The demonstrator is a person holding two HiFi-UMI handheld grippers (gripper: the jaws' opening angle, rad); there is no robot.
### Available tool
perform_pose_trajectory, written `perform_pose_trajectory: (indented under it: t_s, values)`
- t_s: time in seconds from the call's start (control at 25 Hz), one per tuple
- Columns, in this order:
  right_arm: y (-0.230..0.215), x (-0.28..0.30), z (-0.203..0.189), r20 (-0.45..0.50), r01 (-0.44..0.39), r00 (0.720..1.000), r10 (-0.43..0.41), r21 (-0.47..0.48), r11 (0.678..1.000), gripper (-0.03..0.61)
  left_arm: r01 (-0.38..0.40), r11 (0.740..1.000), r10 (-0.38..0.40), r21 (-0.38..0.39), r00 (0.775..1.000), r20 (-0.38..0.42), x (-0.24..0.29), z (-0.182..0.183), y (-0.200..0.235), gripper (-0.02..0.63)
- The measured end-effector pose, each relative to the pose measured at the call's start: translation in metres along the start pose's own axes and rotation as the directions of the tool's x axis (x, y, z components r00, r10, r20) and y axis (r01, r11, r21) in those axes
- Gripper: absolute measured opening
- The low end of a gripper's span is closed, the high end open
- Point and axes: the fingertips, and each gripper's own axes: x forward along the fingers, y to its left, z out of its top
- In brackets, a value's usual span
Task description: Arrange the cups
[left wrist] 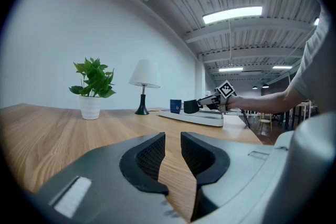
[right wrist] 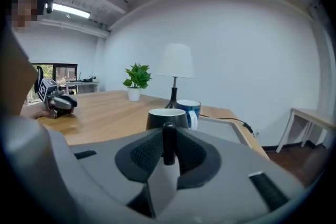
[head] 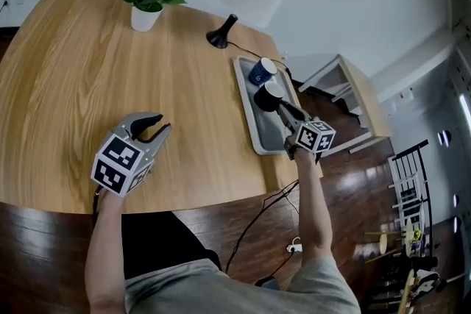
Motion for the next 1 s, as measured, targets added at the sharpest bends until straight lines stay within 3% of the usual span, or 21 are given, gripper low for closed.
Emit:
perform_pose_trajectory:
  t_s: [0.4,0.6,0.72,0.8,0.88,1.0]
  values:
    - [-0.019,0.004,-0.027,-0.044,-0.035,0.998,0.035,0.006,0.999,0.078,0.002,1.000,-0.002,-0.001,1.000,0.001,0.000,0.002,-0.001,0.101]
    - [-0.033,0.004,-0.041,-0.179,0.046,0.982,-0.060,-0.082,0.996,0.109,0.000,1.000,0.000,-0.002,1.000,0.003,0.001,0.003,-0.001,0.101]
    - [-0.038,-0.005,-0.038,-0.210,0.100,0.970,-0.123,-0.116,0.988,0.109,-0.001,1.000,0.001,-0.001,1.000,0.002,0.003,0.003,0.000,0.101]
    - [-0.035,-0.014,-0.027,-0.189,0.153,0.965,-0.181,-0.156,0.976,0.103,-0.001,1.000,0.001,0.000,1.000,-0.001,0.004,0.002,0.000,0.101]
    - [-0.008,-0.021,-0.004,-0.107,0.156,0.978,-0.179,-0.193,0.969,0.101,0.001,1.000,-0.001,0.001,1.000,-0.002,0.005,0.002,0.000,0.101]
    - [0.080,-0.017,0.035,0.054,0.001,0.998,0.012,-0.224,0.975,0.058,-0.002,1.000,0.002,0.004,1.000,0.001,0.004,0.002,0.001,0.101]
